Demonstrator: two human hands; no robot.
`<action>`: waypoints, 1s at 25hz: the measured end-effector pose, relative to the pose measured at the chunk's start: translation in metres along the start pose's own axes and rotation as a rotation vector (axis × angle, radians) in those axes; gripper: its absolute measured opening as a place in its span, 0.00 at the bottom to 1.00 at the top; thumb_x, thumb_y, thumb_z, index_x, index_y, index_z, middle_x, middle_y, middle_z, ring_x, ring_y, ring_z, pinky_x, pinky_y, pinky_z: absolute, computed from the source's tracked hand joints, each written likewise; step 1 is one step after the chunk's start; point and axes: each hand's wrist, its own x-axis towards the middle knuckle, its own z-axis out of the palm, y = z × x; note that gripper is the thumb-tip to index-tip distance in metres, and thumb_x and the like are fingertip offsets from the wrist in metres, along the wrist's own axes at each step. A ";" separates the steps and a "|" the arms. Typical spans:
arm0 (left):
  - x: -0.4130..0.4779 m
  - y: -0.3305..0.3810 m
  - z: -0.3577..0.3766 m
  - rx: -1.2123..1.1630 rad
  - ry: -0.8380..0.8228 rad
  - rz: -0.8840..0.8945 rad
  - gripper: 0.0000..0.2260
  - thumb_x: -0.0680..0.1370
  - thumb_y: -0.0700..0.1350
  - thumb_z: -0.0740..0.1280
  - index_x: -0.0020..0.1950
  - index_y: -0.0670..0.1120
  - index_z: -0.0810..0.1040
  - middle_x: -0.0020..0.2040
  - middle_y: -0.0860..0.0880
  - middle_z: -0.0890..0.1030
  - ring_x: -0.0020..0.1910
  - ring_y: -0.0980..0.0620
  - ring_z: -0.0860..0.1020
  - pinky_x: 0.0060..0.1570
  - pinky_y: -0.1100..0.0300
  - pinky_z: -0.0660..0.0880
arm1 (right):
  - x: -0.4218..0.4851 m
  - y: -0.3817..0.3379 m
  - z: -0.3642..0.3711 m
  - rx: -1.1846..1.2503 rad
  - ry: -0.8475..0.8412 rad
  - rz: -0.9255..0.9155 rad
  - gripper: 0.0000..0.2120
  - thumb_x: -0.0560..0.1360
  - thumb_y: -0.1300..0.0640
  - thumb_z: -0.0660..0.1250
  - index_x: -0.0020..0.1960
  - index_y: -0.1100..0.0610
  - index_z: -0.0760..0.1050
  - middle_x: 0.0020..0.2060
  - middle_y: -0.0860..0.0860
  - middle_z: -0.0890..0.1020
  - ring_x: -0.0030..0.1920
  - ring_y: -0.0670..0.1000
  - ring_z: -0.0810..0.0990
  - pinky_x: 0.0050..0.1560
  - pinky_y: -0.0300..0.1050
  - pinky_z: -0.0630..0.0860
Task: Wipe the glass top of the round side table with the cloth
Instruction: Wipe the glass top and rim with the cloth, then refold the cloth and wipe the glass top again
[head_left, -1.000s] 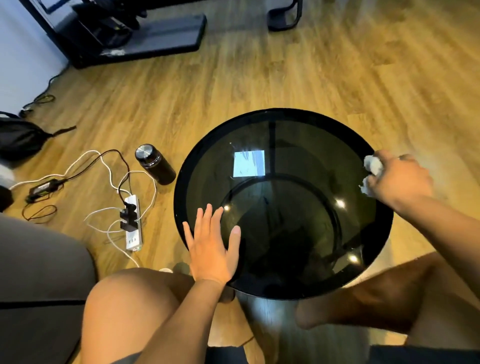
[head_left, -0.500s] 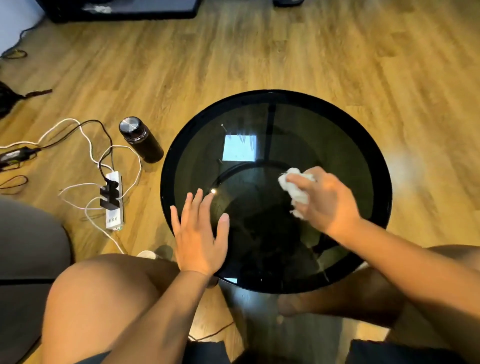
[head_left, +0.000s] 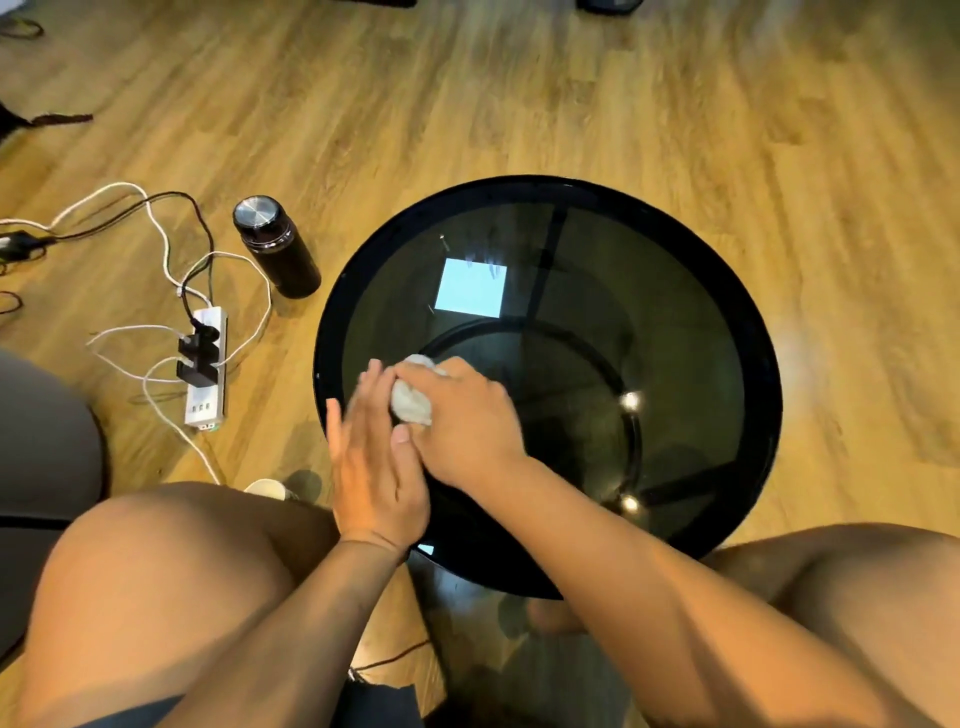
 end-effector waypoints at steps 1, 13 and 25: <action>0.000 0.000 0.000 -0.021 0.011 -0.008 0.24 0.81 0.52 0.48 0.75 0.45 0.64 0.76 0.44 0.67 0.77 0.49 0.61 0.77 0.42 0.47 | -0.001 -0.005 -0.001 0.048 -0.040 -0.054 0.23 0.73 0.48 0.66 0.67 0.40 0.70 0.57 0.53 0.76 0.54 0.58 0.78 0.53 0.51 0.76; 0.003 0.002 0.003 0.181 -0.098 -0.033 0.25 0.80 0.58 0.53 0.72 0.48 0.69 0.75 0.47 0.69 0.77 0.49 0.62 0.77 0.42 0.51 | 0.014 0.197 -0.118 -0.251 0.226 0.594 0.22 0.68 0.45 0.63 0.61 0.47 0.73 0.47 0.62 0.82 0.52 0.65 0.80 0.52 0.54 0.77; 0.002 0.005 -0.001 0.009 0.013 -0.052 0.26 0.78 0.55 0.58 0.73 0.44 0.63 0.71 0.43 0.71 0.73 0.45 0.67 0.77 0.42 0.53 | 0.039 0.020 -0.043 0.778 0.082 0.250 0.15 0.76 0.41 0.66 0.53 0.51 0.70 0.46 0.47 0.79 0.45 0.46 0.78 0.44 0.45 0.74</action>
